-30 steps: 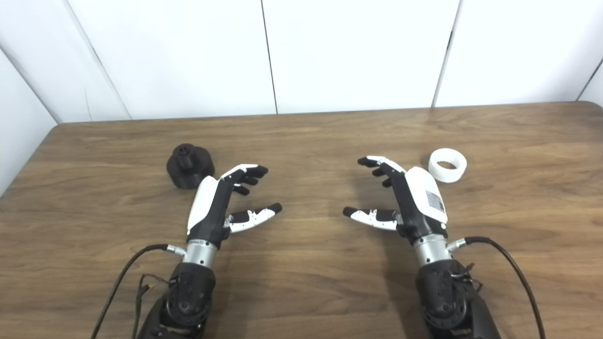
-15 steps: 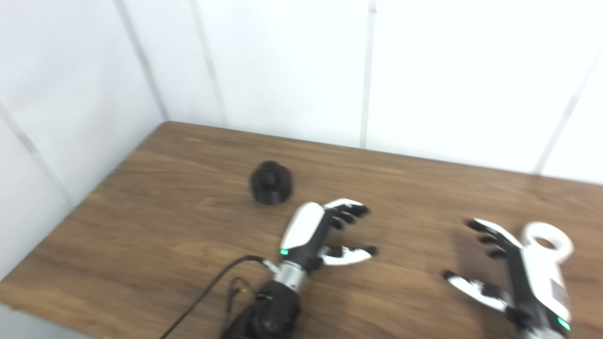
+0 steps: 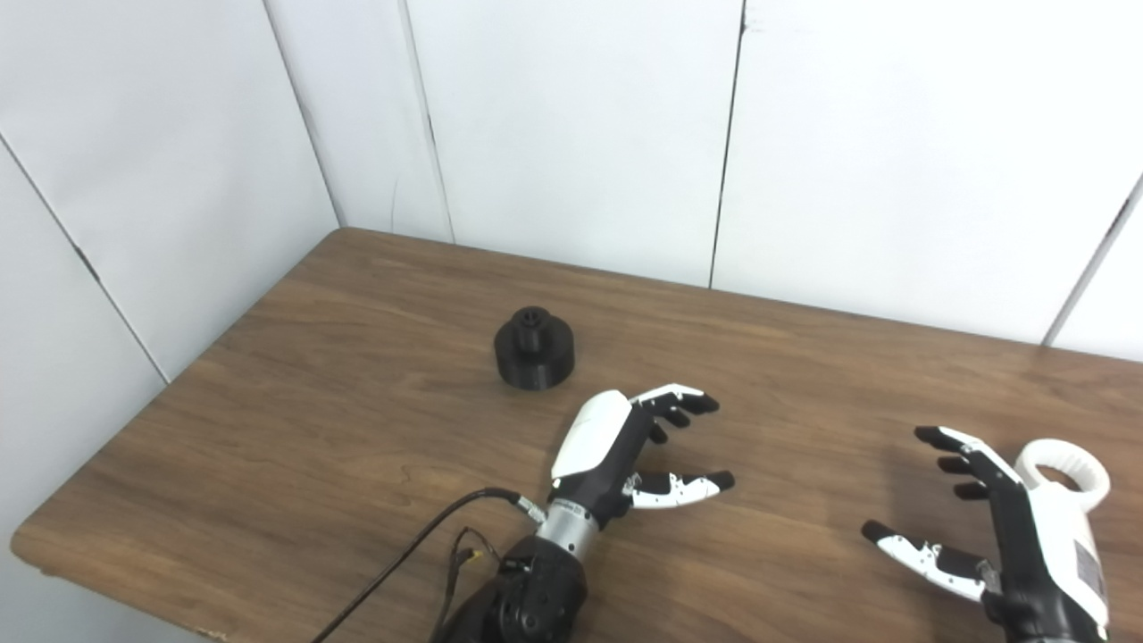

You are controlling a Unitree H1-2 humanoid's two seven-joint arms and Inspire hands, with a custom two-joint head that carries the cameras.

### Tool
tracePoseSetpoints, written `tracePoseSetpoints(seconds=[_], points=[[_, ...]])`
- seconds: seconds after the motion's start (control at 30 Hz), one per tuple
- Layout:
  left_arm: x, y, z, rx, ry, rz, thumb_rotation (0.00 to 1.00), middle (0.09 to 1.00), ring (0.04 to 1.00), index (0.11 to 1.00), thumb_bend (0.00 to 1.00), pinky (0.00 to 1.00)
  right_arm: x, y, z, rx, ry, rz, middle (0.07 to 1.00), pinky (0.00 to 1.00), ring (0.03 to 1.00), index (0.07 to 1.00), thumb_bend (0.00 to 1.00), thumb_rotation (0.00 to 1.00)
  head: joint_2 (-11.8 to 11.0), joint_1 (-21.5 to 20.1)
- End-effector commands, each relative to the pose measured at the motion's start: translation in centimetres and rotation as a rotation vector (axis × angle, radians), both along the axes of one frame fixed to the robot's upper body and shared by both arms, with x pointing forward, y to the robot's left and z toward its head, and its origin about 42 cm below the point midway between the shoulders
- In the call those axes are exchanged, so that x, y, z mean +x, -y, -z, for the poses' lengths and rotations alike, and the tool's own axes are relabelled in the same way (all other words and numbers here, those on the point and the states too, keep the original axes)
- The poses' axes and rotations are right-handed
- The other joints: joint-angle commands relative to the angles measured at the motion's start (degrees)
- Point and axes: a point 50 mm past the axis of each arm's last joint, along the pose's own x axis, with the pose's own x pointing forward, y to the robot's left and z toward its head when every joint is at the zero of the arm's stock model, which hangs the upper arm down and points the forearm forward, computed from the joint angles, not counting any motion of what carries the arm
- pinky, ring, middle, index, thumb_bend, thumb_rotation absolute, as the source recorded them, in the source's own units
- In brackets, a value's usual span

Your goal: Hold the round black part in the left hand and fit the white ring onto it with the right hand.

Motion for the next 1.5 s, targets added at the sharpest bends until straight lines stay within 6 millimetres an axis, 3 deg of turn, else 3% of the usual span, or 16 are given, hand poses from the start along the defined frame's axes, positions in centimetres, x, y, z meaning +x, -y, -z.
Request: tracePoseSetpoints(seconds=[0.0, 0.17, 0.23, 0.4, 0.63, 0.7, 0.9, 1.13, 1.27, 1.47], points=[[0.7, -0.6, -2.5, 0.035, 0.107, -0.058, 0.33, 0.827, 0.786, 0.693, 0.72, 0.62, 0.6, 0.2, -1.9, 0.000, 0.084, -0.014, 0.785, 0.65, 0.740, 0.755, 0.74, 0.15, 0.05, -0.02], [0.9, -3.5, -3.4, 0.111, 0.116, -0.177, 0.34, 0.966, 0.963, 0.724, 0.75, 0.80, 0.6, 0.3, -1.9, 0.000, 0.078, -0.011, 0.786, 0.66, 0.742, 0.759, 0.73, 0.16, 0.31, 0.29], [1.1, -5.1, -3.7, 0.128, 0.121, -0.231, 0.34, 0.993, 0.993, 0.743, 0.77, 0.87, 0.6, 0.4, -2.0, 0.000, 0.077, -0.011, 0.787, 0.65, 0.739, 0.758, 0.73, 0.16, 0.31, 0.29], [1.0, -9.2, -5.1, 0.178, 0.160, -0.349, 0.36, 1.000, 1.000, 0.770, 0.78, 0.86, 0.7, 0.4, -2.0, -0.004, 0.074, -0.006, 0.787, 0.65, 0.738, 0.757, 0.73, 0.16, 0.29, 0.49], [0.7, -13.1, -6.9, 0.179, 0.235, -0.453, 0.42, 1.000, 0.997, 0.769, 0.80, 0.84, 1.1, 0.1, -2.0, 0.000, 0.081, -0.011, 0.782, 0.66, 0.743, 0.751, 0.74, 0.14, 0.37, 0.70], [0.6, -13.8, -7.2, 0.185, 0.247, -0.471, 0.42, 1.000, 0.994, 0.762, 0.80, 0.85, 1.1, -0.1, -2.1, 0.002, 0.080, -0.016, 0.785, 0.70, 0.778, 0.751, 0.74, 0.12, 0.41, 0.73], [0.8, -14.9, -7.0, 0.183, 0.247, -0.503, 0.40, 1.000, 0.995, 0.758, 0.83, 0.82, 1.1, -0.3, -2.3, 0.007, 0.071, -0.018, 0.791, 0.67, 0.772, 0.754, 0.74, 0.12, 0.47, 0.57], [2.1, -15.8, -6.8, 0.307, 0.097, -0.470, 0.51, 1.000, 1.000, 0.874, 0.99, 0.99, 1.0, -0.2, -2.4, 0.008, 0.073, -0.023, 0.790, 0.67, 0.771, 0.749, 0.74, 0.14, 0.68, 0.37], [3.3, -16.5, -6.9, 0.410, 0.006, -0.428, 0.59, 1.000, 1.000, 0.919, 1.00, 0.99, 0.8, -0.3, -2.5, 0.013, 0.070, -0.017, 0.794, 0.67, 0.774, 0.746, 0.73, 0.14, 0.77, 0.16], [4.9, -17.2, -6.9, 0.487, -0.078, -0.392, 0.62, 1.000, 1.000, 0.938, 1.00, 0.97, 0.6, -0.3, -2.6, 0.025, 0.073, -0.020, 0.802, 0.67, 0.773, 0.747, 0.73, 0.14, 1.02, 0.04]])
